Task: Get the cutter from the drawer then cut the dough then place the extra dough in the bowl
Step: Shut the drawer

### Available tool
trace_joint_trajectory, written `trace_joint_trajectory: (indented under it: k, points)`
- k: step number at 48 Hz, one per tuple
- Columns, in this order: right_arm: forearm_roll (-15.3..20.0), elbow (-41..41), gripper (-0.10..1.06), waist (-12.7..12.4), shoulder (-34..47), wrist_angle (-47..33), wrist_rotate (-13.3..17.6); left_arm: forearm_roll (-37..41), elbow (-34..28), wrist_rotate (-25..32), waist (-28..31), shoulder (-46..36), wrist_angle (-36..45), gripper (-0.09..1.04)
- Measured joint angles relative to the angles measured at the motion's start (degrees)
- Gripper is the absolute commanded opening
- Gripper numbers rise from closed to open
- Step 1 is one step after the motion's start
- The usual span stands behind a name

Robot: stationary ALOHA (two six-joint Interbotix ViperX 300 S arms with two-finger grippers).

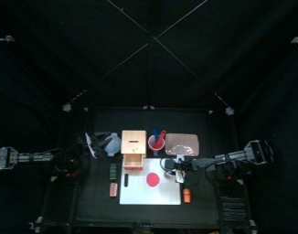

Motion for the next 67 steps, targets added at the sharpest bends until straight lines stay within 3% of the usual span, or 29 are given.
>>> trace_joint_trajectory:
  k: [17,32,42,51,59,67]
  points:
    - [0.1,-3.6,0.85,0.2,1.5,0.7,-0.1,0.0,-3.8,0.1,2.5,8.2,1.1,0.82]
    - [-4.0,-12.7,0.84,0.4,4.6,-1.9,-0.4,0.4,-9.2,0.1,9.6,13.3,5.4,0.79]
    - [-8.7,-19.6,0.77,2.1,13.0,-5.2,-0.5,0.4,-18.1,-0.4,17.1,14.9,25.8,0.67]
    - [-10.4,-25.4,0.56,3.3,20.0,-5.4,-0.4,5.3,-25.6,0.1,19.1,18.1,42.0,0.49]
    - [-10.6,-30.1,0.42,3.6,25.4,-5.1,-0.4,8.9,-30.8,0.4,21.3,22.3,51.2,0.48]
    - [-10.5,-34.9,0.4,3.9,30.7,-4.4,-0.4,12.6,-36.9,3.1,21.6,29.0,60.6,0.46]
